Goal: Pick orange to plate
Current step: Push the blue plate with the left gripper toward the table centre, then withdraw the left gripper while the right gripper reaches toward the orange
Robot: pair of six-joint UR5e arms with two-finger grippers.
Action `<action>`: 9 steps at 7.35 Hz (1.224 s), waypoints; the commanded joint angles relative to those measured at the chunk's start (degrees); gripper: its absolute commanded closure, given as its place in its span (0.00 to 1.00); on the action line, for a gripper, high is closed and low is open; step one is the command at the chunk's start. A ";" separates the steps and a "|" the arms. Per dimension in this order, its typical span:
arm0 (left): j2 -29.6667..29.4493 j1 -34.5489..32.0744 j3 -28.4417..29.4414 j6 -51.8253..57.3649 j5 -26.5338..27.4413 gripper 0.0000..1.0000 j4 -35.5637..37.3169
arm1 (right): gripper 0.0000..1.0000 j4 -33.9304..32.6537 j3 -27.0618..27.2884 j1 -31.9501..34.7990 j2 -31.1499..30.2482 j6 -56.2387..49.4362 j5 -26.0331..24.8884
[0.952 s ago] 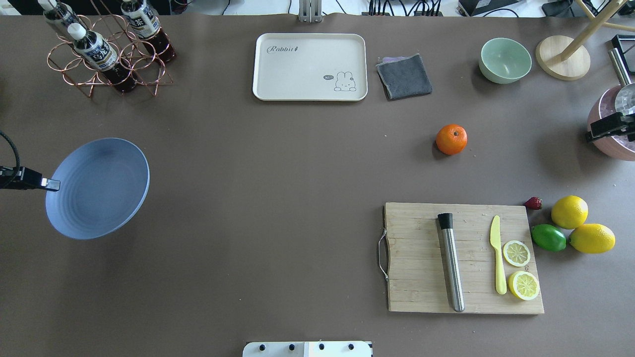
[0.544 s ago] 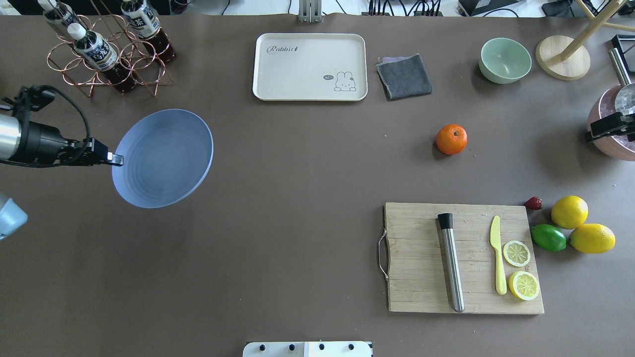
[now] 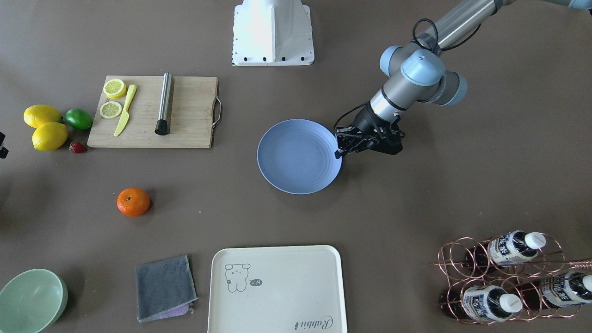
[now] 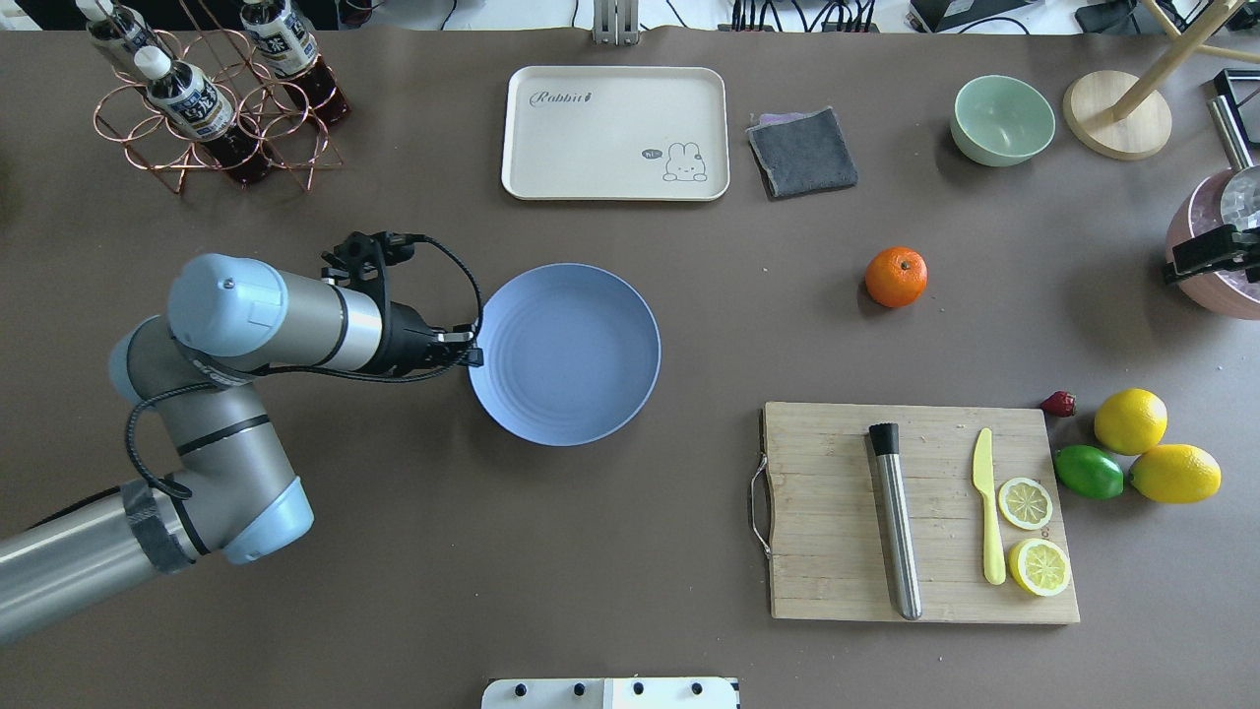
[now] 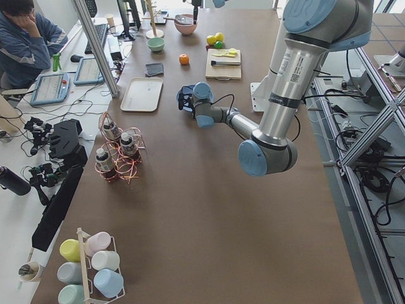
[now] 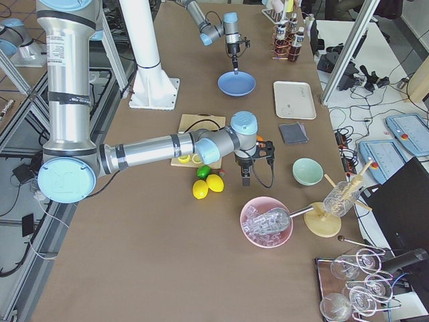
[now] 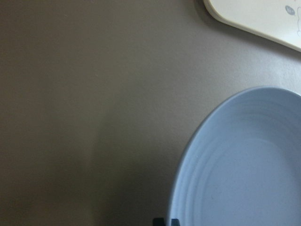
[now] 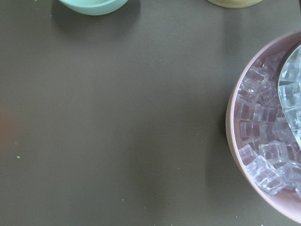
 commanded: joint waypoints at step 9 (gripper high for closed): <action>13.33 -18.50 -9.36 18.03 -15.24 0.02 5.51 | 0.00 -1.04 -1.39 -9.99 13.12 14.44 -2.96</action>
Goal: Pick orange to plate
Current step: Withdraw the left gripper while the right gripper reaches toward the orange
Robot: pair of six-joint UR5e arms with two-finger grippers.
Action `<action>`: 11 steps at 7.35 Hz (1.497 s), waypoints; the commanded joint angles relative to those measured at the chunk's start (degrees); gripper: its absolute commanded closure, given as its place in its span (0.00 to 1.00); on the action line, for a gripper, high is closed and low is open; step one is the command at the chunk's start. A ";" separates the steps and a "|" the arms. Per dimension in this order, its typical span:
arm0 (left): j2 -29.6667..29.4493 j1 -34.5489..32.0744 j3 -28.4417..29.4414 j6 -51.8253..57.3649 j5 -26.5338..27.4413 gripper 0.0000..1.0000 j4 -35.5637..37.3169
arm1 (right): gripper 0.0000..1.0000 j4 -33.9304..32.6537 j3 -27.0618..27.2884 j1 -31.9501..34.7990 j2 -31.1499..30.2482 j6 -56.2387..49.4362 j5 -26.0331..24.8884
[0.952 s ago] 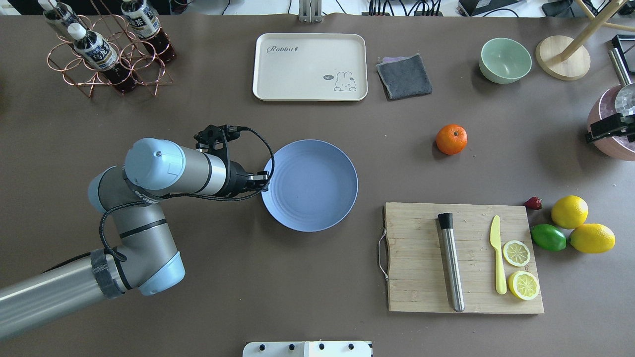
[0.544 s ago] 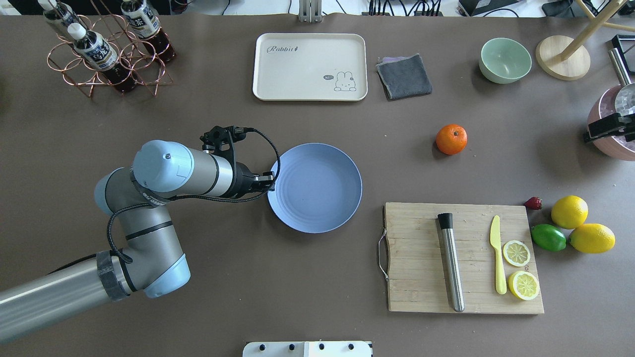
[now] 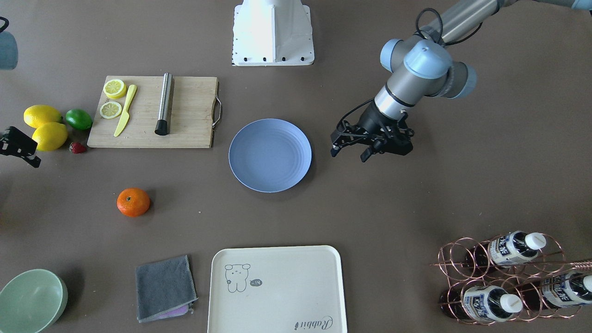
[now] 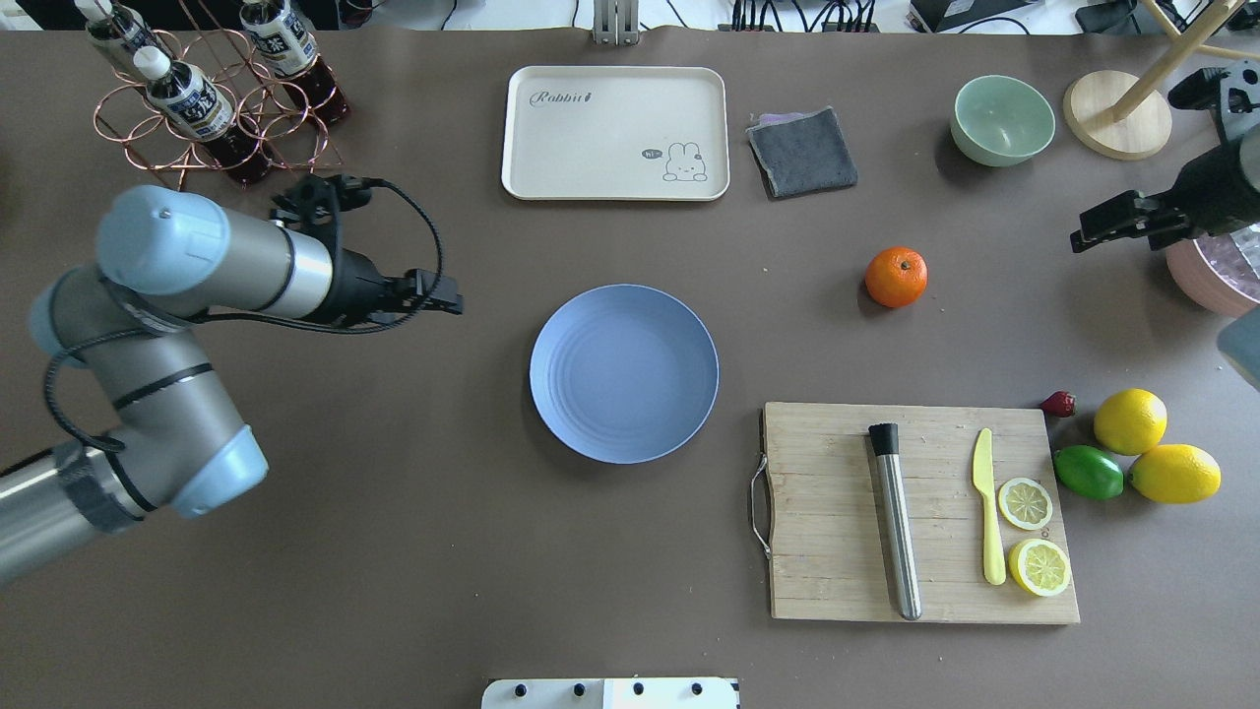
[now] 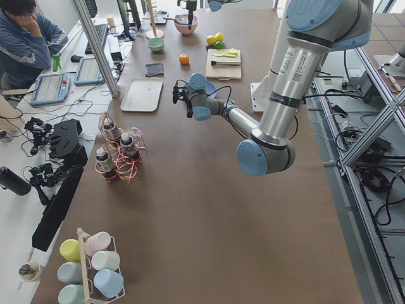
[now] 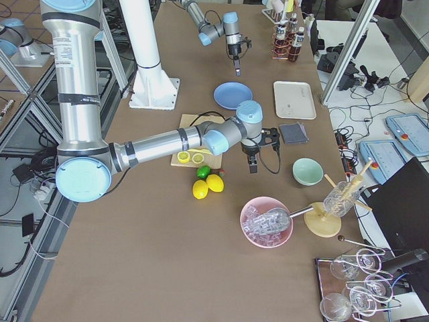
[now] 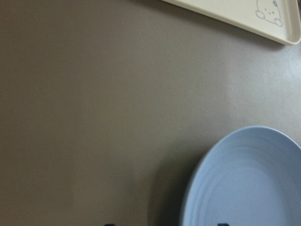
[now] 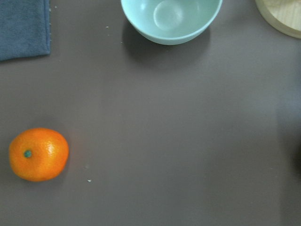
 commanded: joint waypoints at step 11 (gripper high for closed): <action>23.83 -42.90 -0.67 73.57 -21.63 0.02 28.34 | 0.01 -2.24 -16.80 -14.34 17.60 11.32 -9.74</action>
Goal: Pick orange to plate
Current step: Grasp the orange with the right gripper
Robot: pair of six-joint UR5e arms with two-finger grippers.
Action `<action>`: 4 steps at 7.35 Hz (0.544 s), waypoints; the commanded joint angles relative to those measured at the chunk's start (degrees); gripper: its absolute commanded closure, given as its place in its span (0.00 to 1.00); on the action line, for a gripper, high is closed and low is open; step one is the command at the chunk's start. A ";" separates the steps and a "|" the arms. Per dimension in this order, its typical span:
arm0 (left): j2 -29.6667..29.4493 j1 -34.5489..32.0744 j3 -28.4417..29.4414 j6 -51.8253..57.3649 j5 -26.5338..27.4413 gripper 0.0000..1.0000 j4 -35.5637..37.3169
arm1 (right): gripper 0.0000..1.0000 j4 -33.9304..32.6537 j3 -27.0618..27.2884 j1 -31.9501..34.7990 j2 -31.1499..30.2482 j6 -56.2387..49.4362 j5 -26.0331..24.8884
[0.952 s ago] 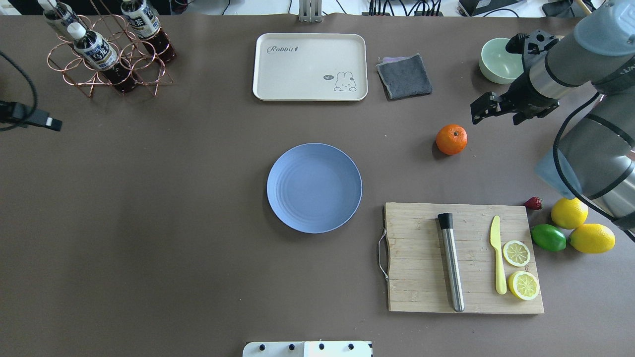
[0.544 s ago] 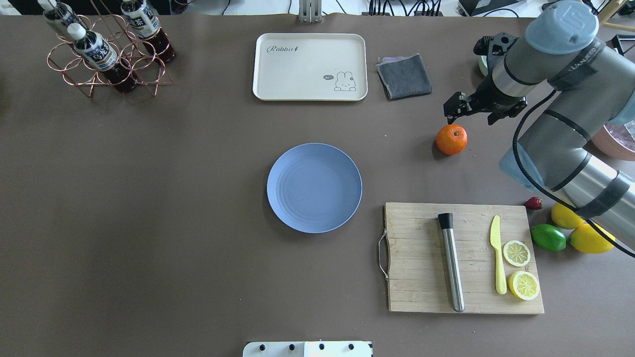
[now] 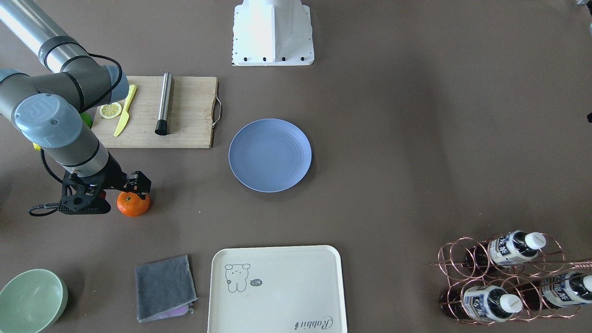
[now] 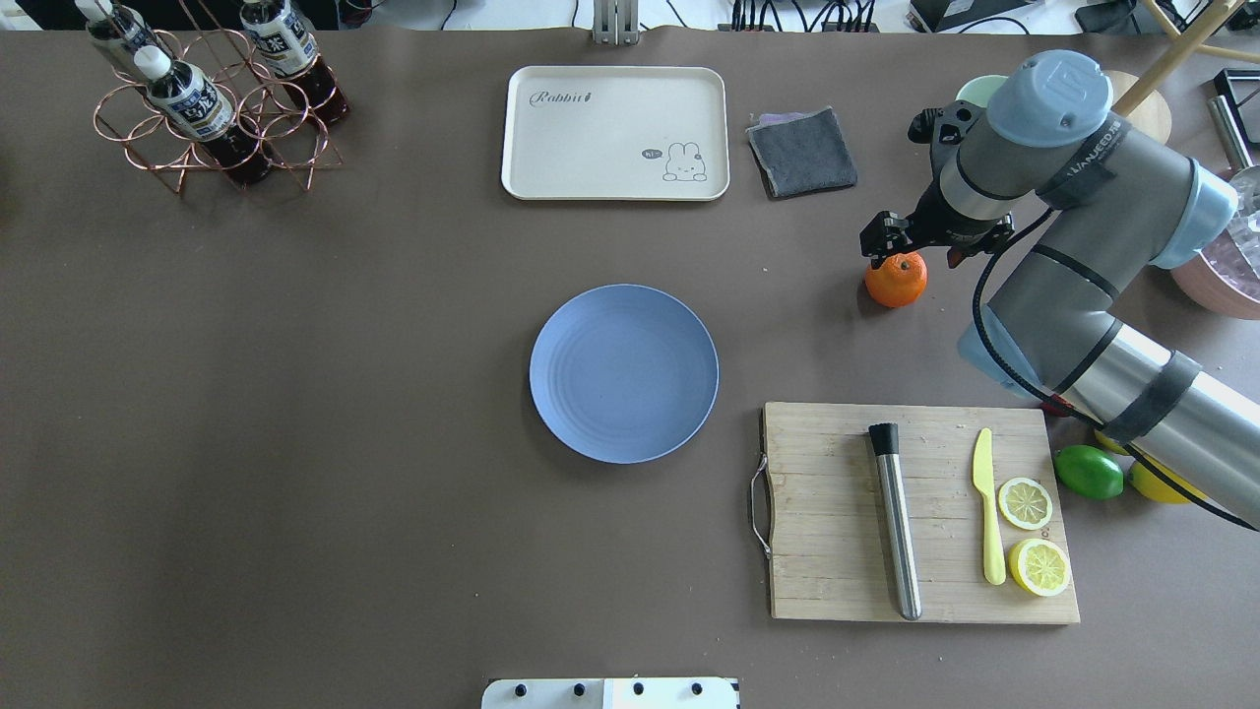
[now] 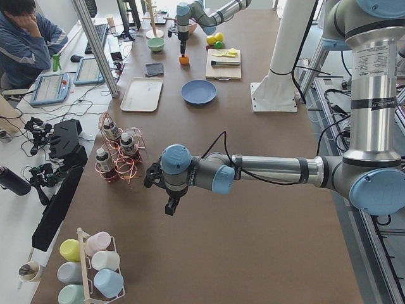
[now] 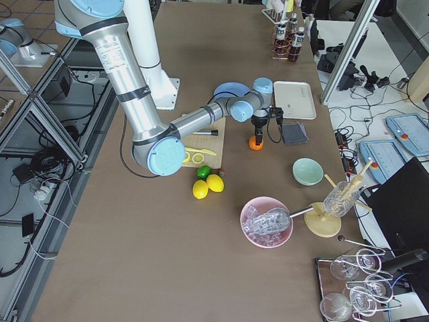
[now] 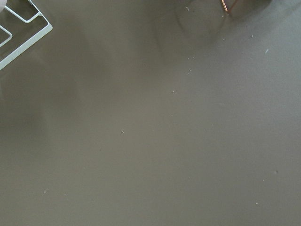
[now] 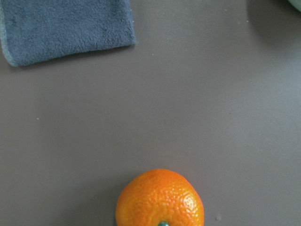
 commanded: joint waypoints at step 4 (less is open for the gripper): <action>0.18 -0.04 0.04 0.15 -0.35 0.02 -0.17 | 0.02 3.31 -2.87 -2.11 -0.43 0.82 -1.64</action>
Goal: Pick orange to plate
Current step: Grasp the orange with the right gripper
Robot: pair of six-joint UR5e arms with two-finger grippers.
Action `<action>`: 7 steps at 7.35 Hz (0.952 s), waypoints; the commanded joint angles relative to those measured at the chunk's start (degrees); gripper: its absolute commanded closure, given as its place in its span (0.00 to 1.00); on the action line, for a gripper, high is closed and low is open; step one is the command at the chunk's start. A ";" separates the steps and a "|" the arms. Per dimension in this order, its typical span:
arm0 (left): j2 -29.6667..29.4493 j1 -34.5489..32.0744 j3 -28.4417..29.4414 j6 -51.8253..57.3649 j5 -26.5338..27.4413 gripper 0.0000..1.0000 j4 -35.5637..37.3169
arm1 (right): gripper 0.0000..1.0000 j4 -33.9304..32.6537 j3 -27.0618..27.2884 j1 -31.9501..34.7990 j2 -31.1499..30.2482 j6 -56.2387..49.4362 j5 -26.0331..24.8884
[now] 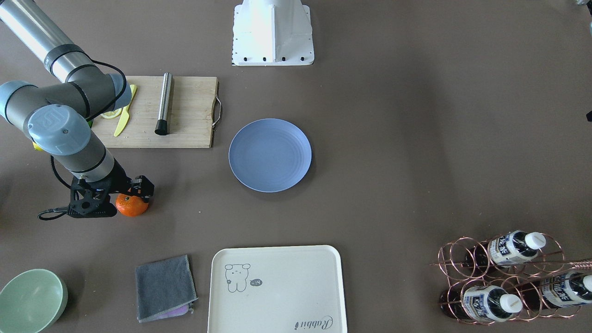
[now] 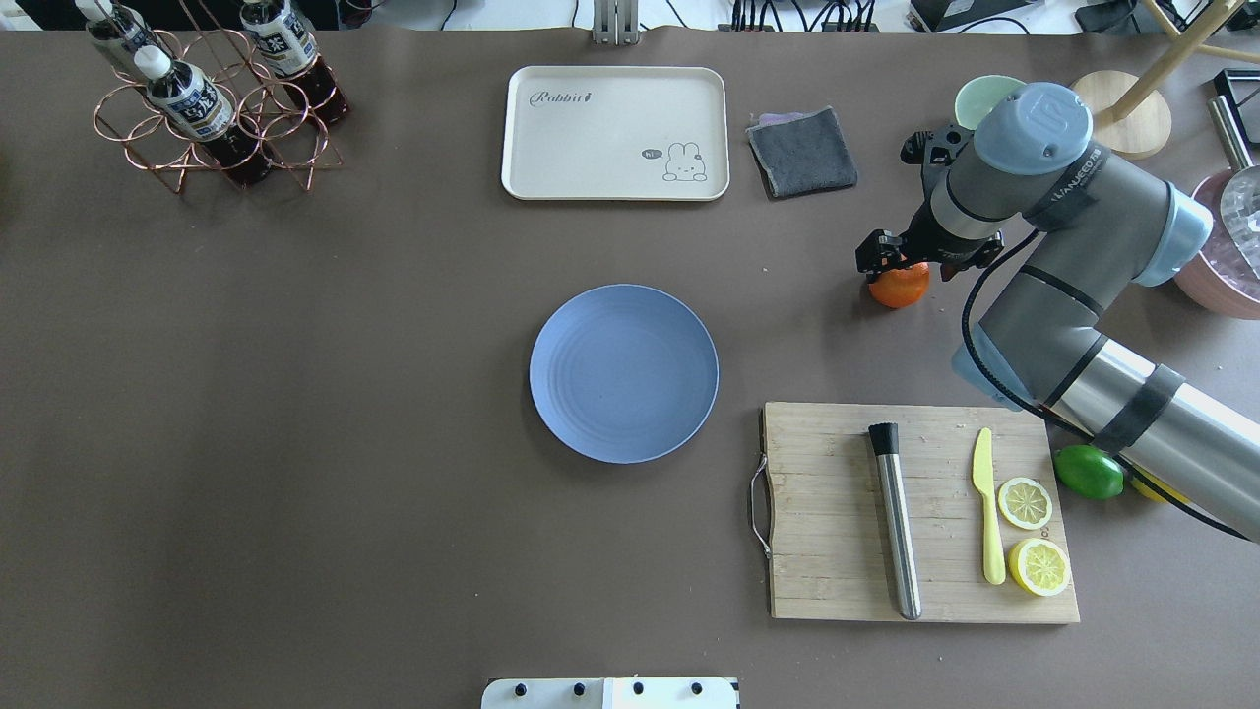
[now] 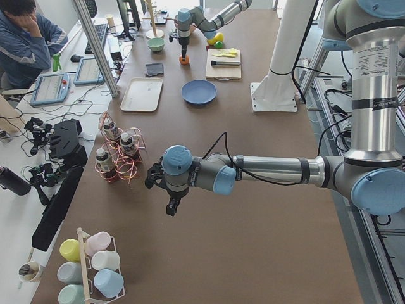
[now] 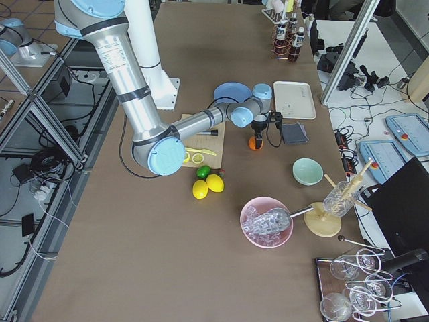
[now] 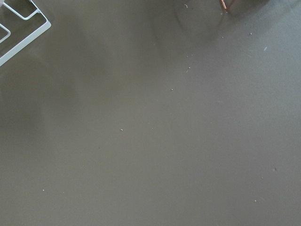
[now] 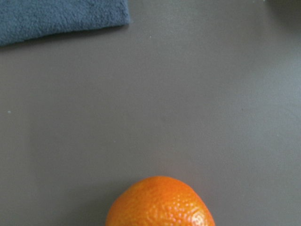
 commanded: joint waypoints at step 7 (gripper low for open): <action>1.06 0.09 0.16 0.09 0.08 0.02 -0.01 | 1.00 -0.24 1.85 -0.55 4.03 5.07 0.59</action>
